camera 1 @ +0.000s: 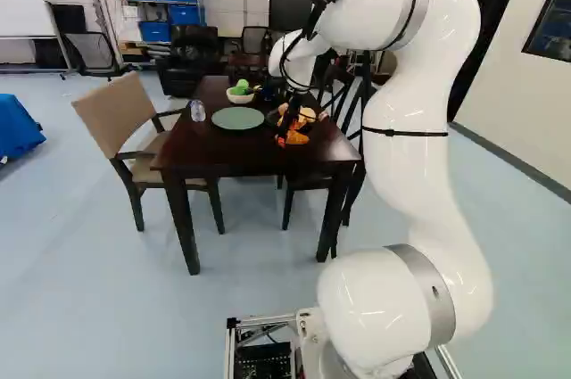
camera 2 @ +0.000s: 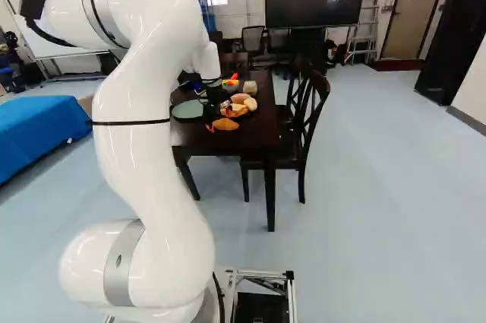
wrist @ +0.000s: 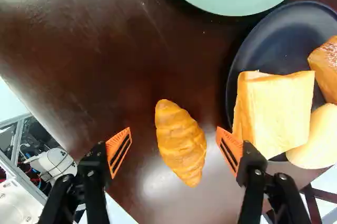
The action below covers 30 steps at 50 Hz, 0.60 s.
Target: Move the croissant to the empty plate
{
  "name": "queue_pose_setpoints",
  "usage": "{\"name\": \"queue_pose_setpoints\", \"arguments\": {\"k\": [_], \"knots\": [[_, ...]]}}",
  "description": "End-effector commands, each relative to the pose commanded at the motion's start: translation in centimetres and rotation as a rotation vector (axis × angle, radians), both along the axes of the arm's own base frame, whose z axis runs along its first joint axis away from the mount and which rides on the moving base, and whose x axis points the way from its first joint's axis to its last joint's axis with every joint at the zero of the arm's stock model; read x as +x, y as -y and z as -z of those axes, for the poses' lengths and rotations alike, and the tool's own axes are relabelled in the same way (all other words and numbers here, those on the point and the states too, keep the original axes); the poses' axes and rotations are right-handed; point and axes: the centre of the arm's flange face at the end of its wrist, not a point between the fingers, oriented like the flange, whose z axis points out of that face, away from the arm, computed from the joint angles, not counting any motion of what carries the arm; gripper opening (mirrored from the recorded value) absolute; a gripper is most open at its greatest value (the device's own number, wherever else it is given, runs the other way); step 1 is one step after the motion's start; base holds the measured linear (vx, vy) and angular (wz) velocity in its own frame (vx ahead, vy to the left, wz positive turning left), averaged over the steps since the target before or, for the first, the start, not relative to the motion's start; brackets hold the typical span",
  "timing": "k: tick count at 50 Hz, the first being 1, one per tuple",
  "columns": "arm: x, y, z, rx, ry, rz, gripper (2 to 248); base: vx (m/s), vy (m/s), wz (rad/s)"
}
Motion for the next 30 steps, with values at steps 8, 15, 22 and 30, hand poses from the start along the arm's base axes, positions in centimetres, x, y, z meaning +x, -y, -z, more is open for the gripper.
{"name": "queue_pose_setpoints", "arguments": {"k": [8, 15, 22, 30], "knots": [[0.0, 0.0, 0.0, 0.0, 0.0, 0.0, 209, 0.0, 0.0, 0.0], [0.0, 0.0, 0.0, 0.0, 0.0, 0.0, 184, 0.0, 0.0, 0.0], [0.0, 0.0, 0.0, 0.0, 0.0, 0.0, 172, 0.0, 0.0, 0.0], [0.0, 0.0, 0.0, 0.0, 0.0, 0.0, 148, 0.0, 0.0, 0.0]]}}
